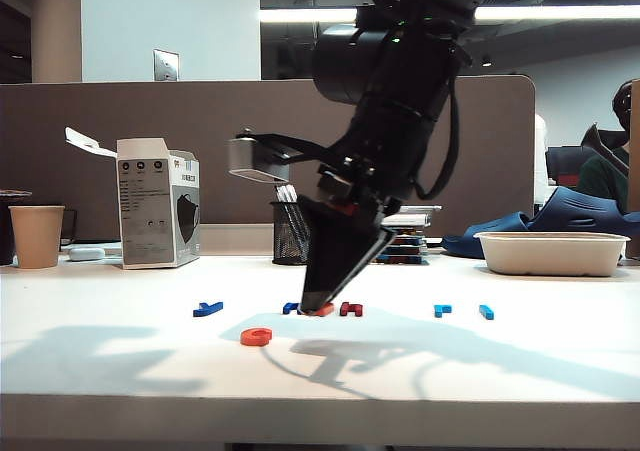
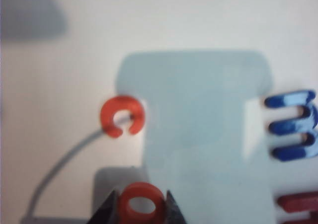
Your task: Select the appropriate letters from the row of letter magnets placed on the table to arrange into the word "car".
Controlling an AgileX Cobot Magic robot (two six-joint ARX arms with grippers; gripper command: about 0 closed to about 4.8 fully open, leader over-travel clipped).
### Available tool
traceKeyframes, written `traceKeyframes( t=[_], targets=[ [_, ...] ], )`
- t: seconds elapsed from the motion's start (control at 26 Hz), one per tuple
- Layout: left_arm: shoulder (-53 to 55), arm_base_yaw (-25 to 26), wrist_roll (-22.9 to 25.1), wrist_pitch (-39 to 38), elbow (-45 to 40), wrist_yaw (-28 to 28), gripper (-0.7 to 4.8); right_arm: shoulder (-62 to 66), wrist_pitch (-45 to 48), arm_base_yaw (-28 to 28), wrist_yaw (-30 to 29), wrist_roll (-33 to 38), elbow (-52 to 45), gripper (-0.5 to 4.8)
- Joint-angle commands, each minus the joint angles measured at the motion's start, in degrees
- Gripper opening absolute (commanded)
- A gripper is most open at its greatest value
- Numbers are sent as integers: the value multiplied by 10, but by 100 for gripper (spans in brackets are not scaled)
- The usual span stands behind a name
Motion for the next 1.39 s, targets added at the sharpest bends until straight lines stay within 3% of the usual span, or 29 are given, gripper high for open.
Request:
traceKeyframes(
  t=[0.04,1.04,1.39],
  targets=[
    [-2,0,1,4,1,-2,-5,0,19,7,-1,-3,0,84],
    [-1,0,0,4,1,-2,-5,10,8,7,46,-37,-22,87],
    [-1,0,1,4,1,-2,-5,10,4,7,46,-37,-22,118]
  ],
)
